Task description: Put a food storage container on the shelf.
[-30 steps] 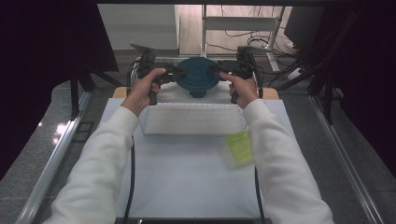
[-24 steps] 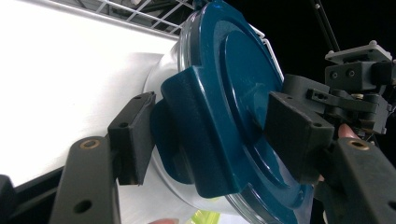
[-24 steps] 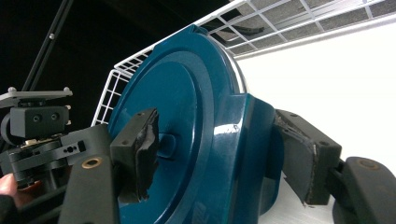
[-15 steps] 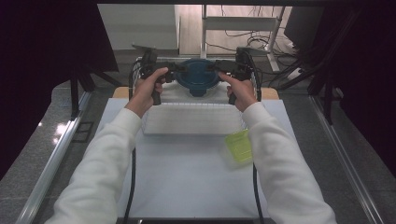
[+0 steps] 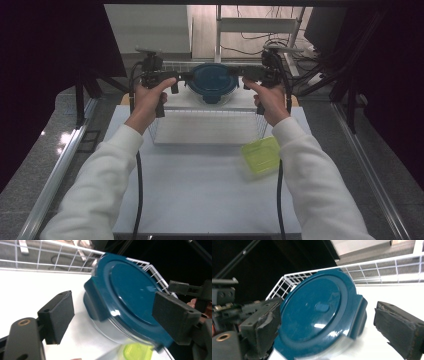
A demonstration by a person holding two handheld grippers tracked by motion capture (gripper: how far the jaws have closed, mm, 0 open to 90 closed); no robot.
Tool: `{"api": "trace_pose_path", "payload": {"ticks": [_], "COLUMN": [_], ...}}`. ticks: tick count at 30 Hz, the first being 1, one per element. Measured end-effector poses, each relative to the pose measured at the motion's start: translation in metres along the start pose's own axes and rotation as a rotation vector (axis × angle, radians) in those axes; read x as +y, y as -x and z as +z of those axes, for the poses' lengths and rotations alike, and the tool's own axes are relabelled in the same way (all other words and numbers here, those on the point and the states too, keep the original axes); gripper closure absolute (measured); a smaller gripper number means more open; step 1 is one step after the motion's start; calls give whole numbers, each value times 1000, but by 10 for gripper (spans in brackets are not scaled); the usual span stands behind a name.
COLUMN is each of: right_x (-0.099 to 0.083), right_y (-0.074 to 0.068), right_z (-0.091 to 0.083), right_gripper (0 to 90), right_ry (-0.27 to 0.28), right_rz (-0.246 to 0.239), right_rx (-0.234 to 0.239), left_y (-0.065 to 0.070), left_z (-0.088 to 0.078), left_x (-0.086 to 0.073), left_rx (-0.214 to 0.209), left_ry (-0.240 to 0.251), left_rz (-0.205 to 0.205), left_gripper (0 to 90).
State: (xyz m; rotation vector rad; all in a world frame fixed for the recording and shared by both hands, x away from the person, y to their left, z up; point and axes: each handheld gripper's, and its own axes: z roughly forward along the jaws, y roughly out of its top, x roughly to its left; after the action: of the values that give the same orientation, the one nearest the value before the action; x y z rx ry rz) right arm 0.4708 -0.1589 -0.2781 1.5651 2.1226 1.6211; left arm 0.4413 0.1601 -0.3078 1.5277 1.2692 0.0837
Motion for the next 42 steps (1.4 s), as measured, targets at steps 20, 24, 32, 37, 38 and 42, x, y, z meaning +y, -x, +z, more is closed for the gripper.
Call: {"api": "trace_pose_path", "payload": {"ticks": [20,24,32,37,38,42], "right_x": [-94,-121,-166,-191,-191,-206], "right_y": [12,17,30,37,37,42], "right_z": [-77,-85,-91,-89,-89,-82], "right_gripper": [218,221,222,222,222,222], "right_ry": [-84,-117,-180,-207,-207,-261], "right_rz": [-277,-295,-309,-302,-302,-313], "right_rx": [-11,-9,-5,-9,-9,-34], "left_y": [15,16,2,-7,-9,-15], "left_z": [-59,-66,-63,-61,-61,-60], "left_x": [-121,-149,-199,-212,-214,-225], "left_rx": [-20,11,83,107,110,136], "left_ry": [-102,-128,-204,-239,-243,-265], "left_rz": [218,279,320,317,313,311], "left_gripper": [239,240,219,210,210,210]}}
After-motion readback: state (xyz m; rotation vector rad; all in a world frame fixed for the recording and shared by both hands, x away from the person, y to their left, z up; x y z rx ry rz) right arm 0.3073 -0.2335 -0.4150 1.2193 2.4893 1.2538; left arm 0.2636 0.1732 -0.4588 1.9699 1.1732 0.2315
